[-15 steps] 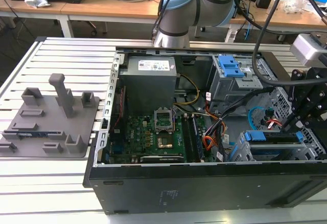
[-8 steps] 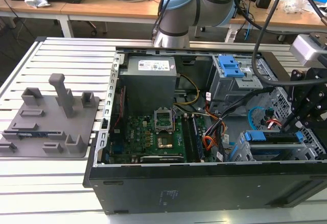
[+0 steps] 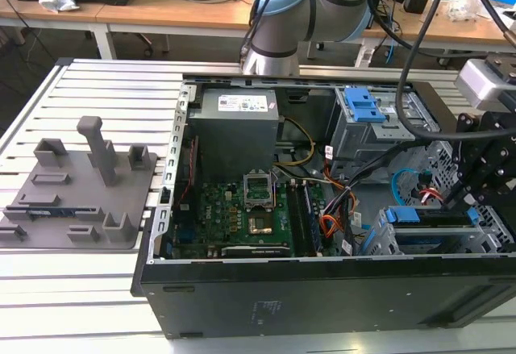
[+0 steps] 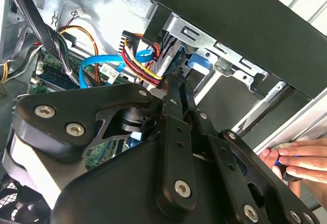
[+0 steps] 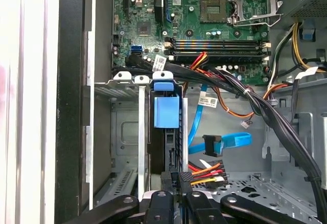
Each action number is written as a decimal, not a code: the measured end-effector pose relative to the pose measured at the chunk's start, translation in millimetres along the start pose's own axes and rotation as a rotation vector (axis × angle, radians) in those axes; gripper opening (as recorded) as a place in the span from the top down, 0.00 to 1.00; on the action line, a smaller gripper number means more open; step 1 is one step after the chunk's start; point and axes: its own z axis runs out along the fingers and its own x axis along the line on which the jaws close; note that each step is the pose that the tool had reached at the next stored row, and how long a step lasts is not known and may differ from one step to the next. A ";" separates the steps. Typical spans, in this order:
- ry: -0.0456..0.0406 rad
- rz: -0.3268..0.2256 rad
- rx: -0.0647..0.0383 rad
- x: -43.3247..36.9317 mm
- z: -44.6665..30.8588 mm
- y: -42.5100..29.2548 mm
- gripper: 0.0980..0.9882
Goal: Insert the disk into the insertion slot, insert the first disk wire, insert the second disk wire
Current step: 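Insert the first disk wire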
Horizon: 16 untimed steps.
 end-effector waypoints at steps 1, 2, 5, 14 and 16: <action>-0.0001 0.000 0.000 0.0 0.5 0.0 0.93; 0.0000 0.000 0.000 0.0 0.9 -0.1 0.93; 0.0001 -0.001 0.000 0.0 2.3 -0.2 0.93; -0.0002 -0.003 0.000 0.0 1.6 0.1 0.92; 0.0003 -0.003 0.000 0.1 -10.2 1.1 0.85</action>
